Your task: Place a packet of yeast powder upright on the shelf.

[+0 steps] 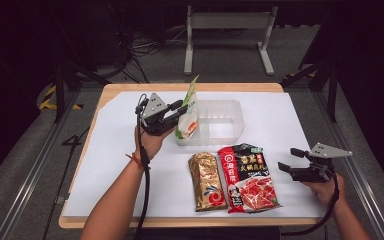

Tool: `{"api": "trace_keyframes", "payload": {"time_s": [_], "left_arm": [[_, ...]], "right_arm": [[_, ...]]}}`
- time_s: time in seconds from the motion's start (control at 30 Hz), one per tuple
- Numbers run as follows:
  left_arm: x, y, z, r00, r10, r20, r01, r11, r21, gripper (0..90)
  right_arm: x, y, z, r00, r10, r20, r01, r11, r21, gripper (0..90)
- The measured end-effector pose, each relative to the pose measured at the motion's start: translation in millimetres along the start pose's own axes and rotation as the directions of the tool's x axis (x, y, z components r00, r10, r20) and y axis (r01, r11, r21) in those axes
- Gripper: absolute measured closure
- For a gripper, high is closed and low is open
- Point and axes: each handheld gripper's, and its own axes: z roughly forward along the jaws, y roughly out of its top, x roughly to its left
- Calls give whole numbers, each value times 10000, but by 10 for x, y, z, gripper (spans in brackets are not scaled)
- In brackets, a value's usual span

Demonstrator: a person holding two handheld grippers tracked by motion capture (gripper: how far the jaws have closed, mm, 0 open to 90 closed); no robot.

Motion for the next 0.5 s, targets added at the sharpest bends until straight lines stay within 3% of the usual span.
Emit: {"api": "trace_keyframes", "payload": {"time_s": [0.07,0.2,0.4,0.5], "left_arm": [[-1,-20,-48,9998,6,181,-4,10000,-65,706],[-34,-25,-140,9990,392,205,-392,9992,-2,660],[-143,-49,-251,9901,1345,410,-1363,9897,436,518],[-179,-73,-303,9877,1455,581,-1488,9872,579,475]], "right_arm": [[-2,-1,2,10000,4,-8,-4,10000,-2,216],[-2,-2,7,10000,32,-19,-32,10000,-17,215],[7,4,13,9999,156,-69,-157,9998,-127,223],[16,5,17,10000,45,-19,-45,10000,-65,226]]}}
